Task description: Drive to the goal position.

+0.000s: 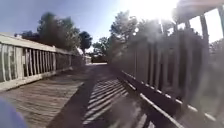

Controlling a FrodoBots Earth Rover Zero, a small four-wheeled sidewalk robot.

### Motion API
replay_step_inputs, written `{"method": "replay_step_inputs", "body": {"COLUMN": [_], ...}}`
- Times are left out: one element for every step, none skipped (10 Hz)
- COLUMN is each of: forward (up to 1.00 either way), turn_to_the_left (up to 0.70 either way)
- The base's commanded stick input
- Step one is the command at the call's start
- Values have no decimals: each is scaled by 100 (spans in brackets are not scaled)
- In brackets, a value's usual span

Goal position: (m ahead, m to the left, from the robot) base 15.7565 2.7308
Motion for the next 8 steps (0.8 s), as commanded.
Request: {"method": "replay_step_inputs", "body": {"forward": [70,70,70,70,70,70,70,70], "turn_to_the_left": [22,21,19,17,16,14,12,11]}}
